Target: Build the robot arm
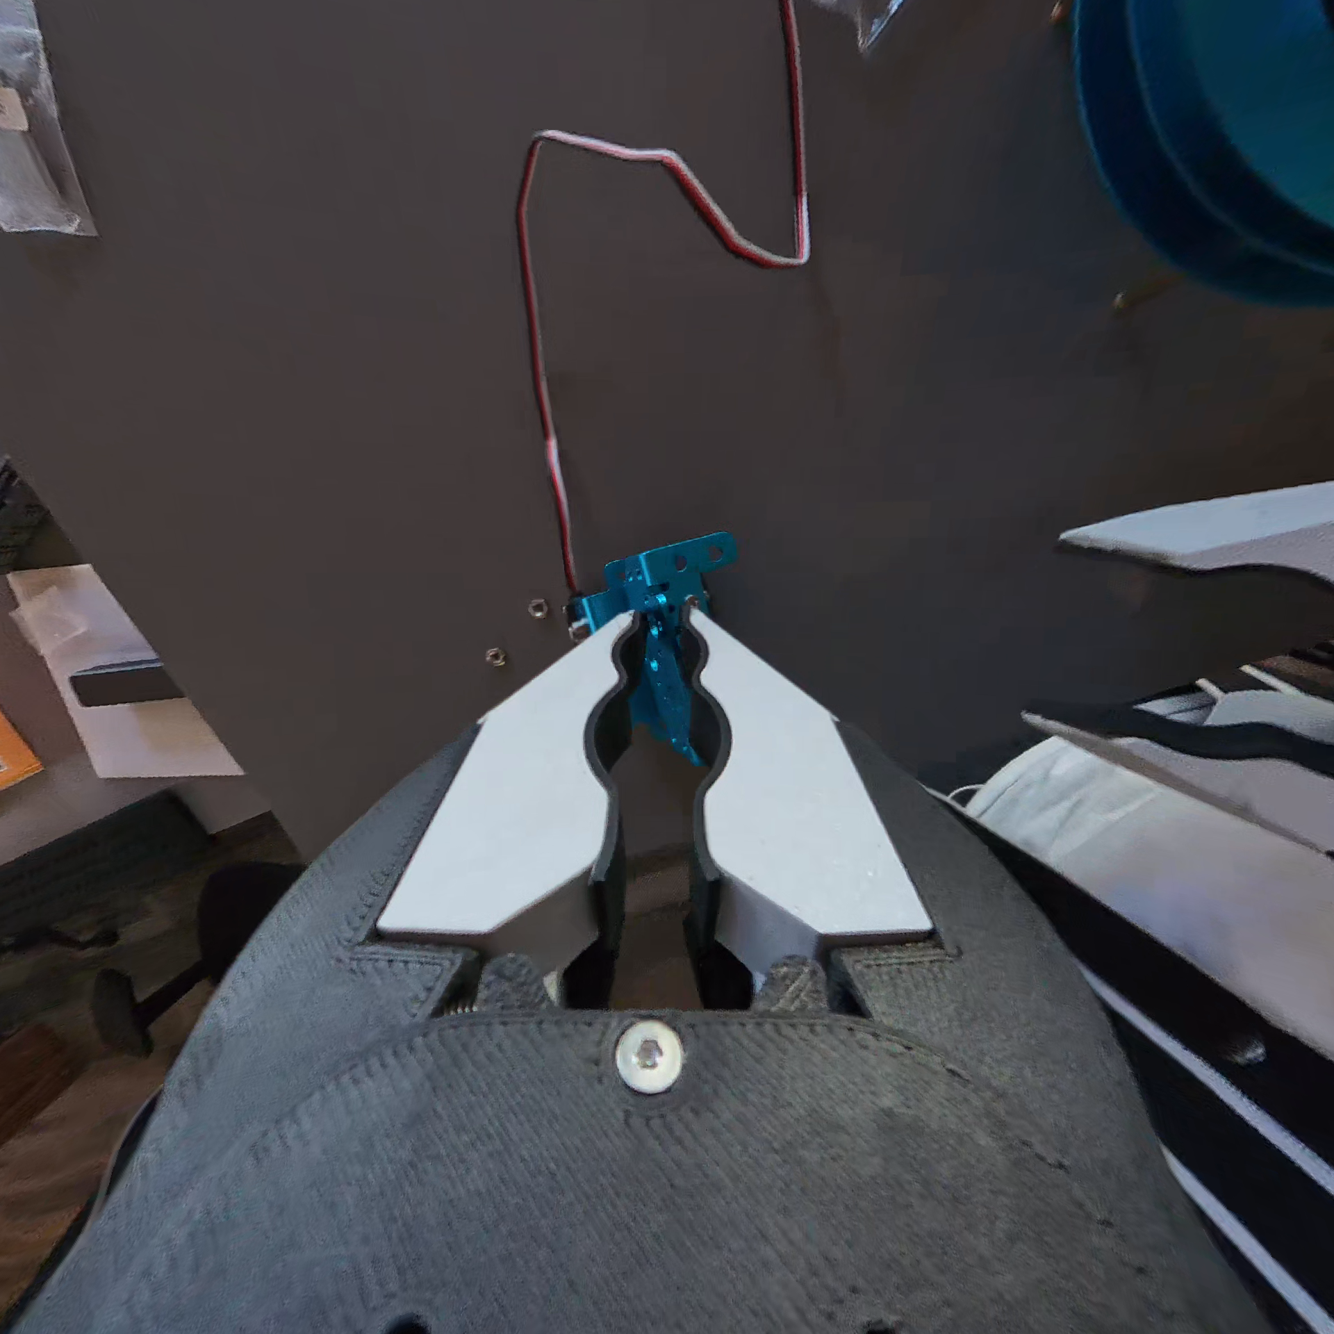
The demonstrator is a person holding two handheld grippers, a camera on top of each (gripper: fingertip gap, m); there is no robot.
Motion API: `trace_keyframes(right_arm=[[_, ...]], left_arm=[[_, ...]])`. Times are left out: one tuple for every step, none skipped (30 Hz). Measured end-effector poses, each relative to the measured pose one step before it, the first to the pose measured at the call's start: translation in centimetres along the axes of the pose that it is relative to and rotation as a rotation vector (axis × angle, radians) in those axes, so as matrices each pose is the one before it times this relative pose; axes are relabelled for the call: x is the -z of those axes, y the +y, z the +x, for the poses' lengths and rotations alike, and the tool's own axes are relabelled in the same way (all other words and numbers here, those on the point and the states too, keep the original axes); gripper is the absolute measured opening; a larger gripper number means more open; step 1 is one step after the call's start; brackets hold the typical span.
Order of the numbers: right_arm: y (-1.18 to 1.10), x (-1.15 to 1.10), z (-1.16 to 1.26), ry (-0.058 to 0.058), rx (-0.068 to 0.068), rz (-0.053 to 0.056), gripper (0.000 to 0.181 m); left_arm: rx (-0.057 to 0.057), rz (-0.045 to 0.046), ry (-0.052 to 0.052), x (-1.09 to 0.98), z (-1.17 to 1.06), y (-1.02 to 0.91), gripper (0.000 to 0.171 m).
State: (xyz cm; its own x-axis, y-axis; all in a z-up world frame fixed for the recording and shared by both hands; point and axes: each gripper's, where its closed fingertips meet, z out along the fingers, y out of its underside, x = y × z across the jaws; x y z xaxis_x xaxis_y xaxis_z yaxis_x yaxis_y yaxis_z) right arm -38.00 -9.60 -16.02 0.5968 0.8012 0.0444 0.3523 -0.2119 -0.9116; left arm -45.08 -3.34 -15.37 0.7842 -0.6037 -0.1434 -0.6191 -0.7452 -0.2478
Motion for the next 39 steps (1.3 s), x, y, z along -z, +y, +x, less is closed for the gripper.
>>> trace_keyframes(right_arm=[[-0.019, 0.004, 0.0, -0.0033, -0.0033, 0.0012, 0.043], [-0.028, -0.011, 0.022, 0.0014, 0.0011, 0.0011, 0.043], [-0.013, -0.045, 0.017, 0.0025, 0.0035, -0.0008, 0.042], [-0.013, -0.099, 0.023, 0.0044, 0.0021, -0.0022, 0.042], [-0.081, -0.117, -0.029, 0.0013, 0.0005, 0.0003, 0.042], [-0.133, -0.163, -0.078, -0.002, -0.0004, 0.0032, 0.041], [-0.114, -0.18, -0.037, 0.0006, 0.0005, 0.0009, 0.041], [-0.068, -0.186, 0.0, 0.0031, 0.0023, -0.0027, 0.041], [-0.036, -0.188, -0.002, 0.0024, 0.0032, -0.0048, 0.041], [-0.033, -0.174, 0.021, 0.0033, 0.0031, -0.0045, 0.041], [-0.032, -0.16, 0.0, 0.0009, 0.0015, -0.003, 0.041], [-0.06, -0.169, -0.022, -0.0018, -0.0013, -0.0016, 0.041], [-0.08, -0.154, -0.023, -0.0028, -0.0022, -0.0001, 0.041], [-0.077, -0.152, -0.025, -0.0025, -0.0008, 0.0007, 0.041], [-0.048, -0.142, -0.004, -0.0008, -0.0001, -0.0006, 0.041], [-0.034, -0.115, 0.007, 0.0008, -0.0012, -0.0008, 0.041], [-0.073, -0.085, 0.018, -0.0003, -0.0027, 0.0023, 0.041], [-0.122, -0.067, -0.036, -0.004, -0.0034, 0.0056, 0.04], [-0.135, -0.079, -0.042, -0.0046, -0.0022, 0.0063, 0.04], [-0.097, -0.085, -0.011, -0.0037, 0.0012, 0.0036, 0.04], [-0.035, -0.116, -0.003, -0.0034, 0.0036, -0.0004, 0.04], [0.028, -0.109, -0.03, -0.0052, 0.004, -0.0049, 0.04], [0.058, -0.106, -0.06, -0.0066, 0.0036, -0.0057, 0.04], [0.021, -0.066, -0.035, -0.0049, 0.0028, -0.0026, 0.041], [-0.022, -0.049, -0.018, -0.0044, 0.0029, 0.0, 0.04], [-0.01, -0.056, -0.038, -0.0059, 0.0017, -0.0003, 0.04], [-0.002, -0.075, -0.064, -0.0078, -0.0001, -0.0018, 0.04], [-0.047, -0.119, -0.138, -0.0125, 0.0018, 0.0003, 0.04], [-0.136, -0.18, -0.228, -0.019, 0.0058, 0.0028, 0.041], [-0.135, -0.262, -0.202, -0.0179, 0.0097, 0.0002, 0.041], [-0.056, -0.336, -0.058, -0.0109, 0.0116, -0.0062, 0.041], [-0.037, -0.412, -0.005, -0.0098, 0.012, -0.0083, 0.041], [0.002, -0.438, -0.015, -0.0124, 0.0062, -0.0123, 0.041], [-0.057, -0.421, -0.072, -0.0169, -0.0005, -0.0096, 0.041], [-0.116, -0.406, -0.132, -0.0203, -0.0092, -0.0038, 0.041], [-0.107, -0.381, -0.194, -0.0236, -0.0139, -0.0042, 0.042], [-0.11, -0.361, -0.085, -0.017, -0.0181, -0.0026, 0.042], [-0.028, -0.358, 0.141, -0.0051, -0.0256, -0.0081, 0.042], [0.008, -0.327, 0.175, -0.0026, -0.0272, -0.0115, 0.042]], left_arm=[[-0.0153, -0.01538, -0.0133, 0.211, -0.424, 0.105, 0.005], [-0.0166, -0.00725, -0.0177, 0.257, -0.555, 0.031, 0.001], [-0.0201, -0.00484, -0.009, 0.247, -0.49, 0.033, 0.0], [-0.0148, -0.00902, 0.0157, 0.123, -0.181, 0.14, 0.0], [-0.0028, -0.01247, 0.0288, -0.004, -0.069, 0.213, 0.0], [0.0058, -0.00527, 0.0227, -0.009, -0.209, 0.119, 0.0], [0.0053, -0.00025, 0.0187, 0.017, -0.25, 0.081, 0.0], [0.0003, 0.00168, 0.0222, 0.04, -0.162, 0.088, 0.0], [0.0007, 0.00278, 0.0212, 0.043, -0.164, 0.066, 0.0], [0.0083, 0.00332, 0.0171, 0.033, -0.237, 0.056, 0.0], [0.0153, 0.00423, 0.0215, 0.009, -0.175, 0.06, 0.0], [0.0195, 0.00529, 0.0278, 0.04, -0.097, 0.049, 0.0], [0.0224, 0.00678, 0.0341, 0.056, -0.01, 0.032, 0.0], [0.0274, 0.00679, 0.0407, 0.065, 0.076, 0.064, 0.0], [0.0326, 0.00564, 0.0473, 0.055, 0.176, 0.088, 0.0], [0.0373, 0.00518, 0.0473, 0.045, 0.187, 0.113, 0.0], [0.0343, 0.00794, 0.0326, 0.016, 0.043, 0.068, 0.0], [0.0201, 0.01172, 0.0145, 0.034, -0.113, 0.024, 0.0], [0.0073, 0.01185, -0.0008, 0.054, -0.192, 0.015, 0.0], [-0.0004, 0.01246, -0.0175, 0.091, -0.345, -0.001, 0.0], [-0.004, 0.01336, -0.0263, 0.122, -0.428, -0.026, 0.0], [-0.0001, 0.0115, -0.0225, 0.103, -0.394, -0.032, 0.0], [0.0046, 0.00493, -0.0122, 0.031, -0.281, 0.02, 0.0], [0.0051, -0.00128, -0.0008, -0.039, -0.138, 0.077, 0.0], [0.006, -0.00166, 0.0061, -0.067, -0.033, 0.085, 0.0], [0.008, 0.00056, 0.0081, -0.05, 0.025, 0.061, 0.0], [0.008, 0.00543, 0.0057, -0.035, 0.005, -0.013, 0.0], [0.007, 0.00561, 0.0036, -0.04, -0.011, -0.016, 0.0], [0.0056, -0.00018, 0.0032, -0.084, -0.04, 0.052, 0.0], [0.0066, -0.00351, 0.0034, -0.115, -0.057, 0.109, 0.0], [0.0079, -0.00034, 0.0043, -0.107, -0.071, 0.066, 0.0], [0.0079, 0.00342, 0.0057, -0.097, -0.058, 0.021, 0.0], [0.0079, 0.00511, 0.0076, -0.076, -0.045, 0.02, 0.0], [0.0074, 0.00581, 0.007, -0.065, -0.032, 0.004, 0.0], [0.006, 0.00475, 0.0065, -0.076, -0.007, 0.023, 0.0], [0.0046, 0.00268, 0.0065, -0.086, 0.026, 0.044, 0.0], [0.0042, -0.00043, 0.0041, -0.102, 0.007, 0.085, 0.0], [0.0038, -0.00183, 0.0014, -0.111, -0.006, 0.104, 0.0], [0.0018, -0.00054, 0.0004, -0.108, 0.01, 0.096, 0.0]])
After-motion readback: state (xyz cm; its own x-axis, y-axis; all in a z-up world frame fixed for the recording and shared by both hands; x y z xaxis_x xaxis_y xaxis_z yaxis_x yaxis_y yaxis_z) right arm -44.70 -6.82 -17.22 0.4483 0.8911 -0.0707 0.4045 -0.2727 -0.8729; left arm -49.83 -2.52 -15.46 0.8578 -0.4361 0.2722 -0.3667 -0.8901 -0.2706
